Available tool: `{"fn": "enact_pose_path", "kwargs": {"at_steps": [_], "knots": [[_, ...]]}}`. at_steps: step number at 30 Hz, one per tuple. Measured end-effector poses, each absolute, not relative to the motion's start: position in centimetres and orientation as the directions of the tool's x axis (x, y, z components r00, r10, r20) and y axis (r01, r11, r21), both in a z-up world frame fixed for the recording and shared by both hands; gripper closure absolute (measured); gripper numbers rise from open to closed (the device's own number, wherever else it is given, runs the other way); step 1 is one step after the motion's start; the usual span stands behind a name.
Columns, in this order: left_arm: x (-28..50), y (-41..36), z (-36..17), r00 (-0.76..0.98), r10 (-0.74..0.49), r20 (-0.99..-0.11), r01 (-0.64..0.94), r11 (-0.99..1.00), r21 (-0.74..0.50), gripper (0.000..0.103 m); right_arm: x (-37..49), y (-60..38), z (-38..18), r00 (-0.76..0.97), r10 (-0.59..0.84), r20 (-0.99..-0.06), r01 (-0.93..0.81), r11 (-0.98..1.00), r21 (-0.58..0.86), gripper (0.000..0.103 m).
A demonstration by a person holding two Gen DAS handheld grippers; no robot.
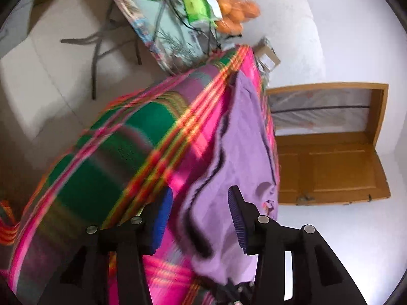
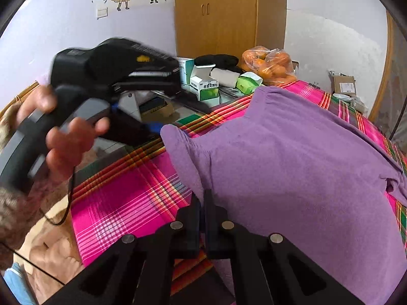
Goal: Fold clothes
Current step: 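Grasp the towel edge with the left gripper and bring it toward the right gripper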
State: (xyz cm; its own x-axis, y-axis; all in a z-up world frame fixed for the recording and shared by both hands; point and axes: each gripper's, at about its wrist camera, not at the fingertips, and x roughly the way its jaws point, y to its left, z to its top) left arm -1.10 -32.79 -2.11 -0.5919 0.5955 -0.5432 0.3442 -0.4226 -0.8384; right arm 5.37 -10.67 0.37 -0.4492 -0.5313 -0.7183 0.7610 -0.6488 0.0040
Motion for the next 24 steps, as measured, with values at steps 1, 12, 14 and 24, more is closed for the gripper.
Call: {"fn": "enact_pose_path", "kwargs": {"at_steps": [1,12,14,24], "knots": [[-1.9,-32.7,-2.1,-0.577,0.610,-0.543,0.334,-0.431,-0.839,0.050,5.3,-10.7,0.3,-0.445,-0.534,-0.719,0.761,-0.649,0.011,0.101],[-8.6,-30.4,-1.6,-0.455,0.664,-0.593,0.245,-0.546,-0.801,0.052,4.8,-10.2,0.2,-0.413,-0.554,-0.723,0.759,-0.648,0.062,0.101],[-9.1,-30.1,-1.6,-0.437,0.657,-0.614,0.244,-0.571,-0.784,0.065,4.9,-10.2,0.1,-0.405,-0.558,-0.724,0.760,-0.646,0.072,0.101],[-8.4,-31.4,-1.9,-0.462,0.585,-0.666,0.246,-0.637,-0.730,0.096,5.4,-11.7,0.2,-0.385,-0.566,-0.729,0.785,-0.616,0.063,0.101]]}}
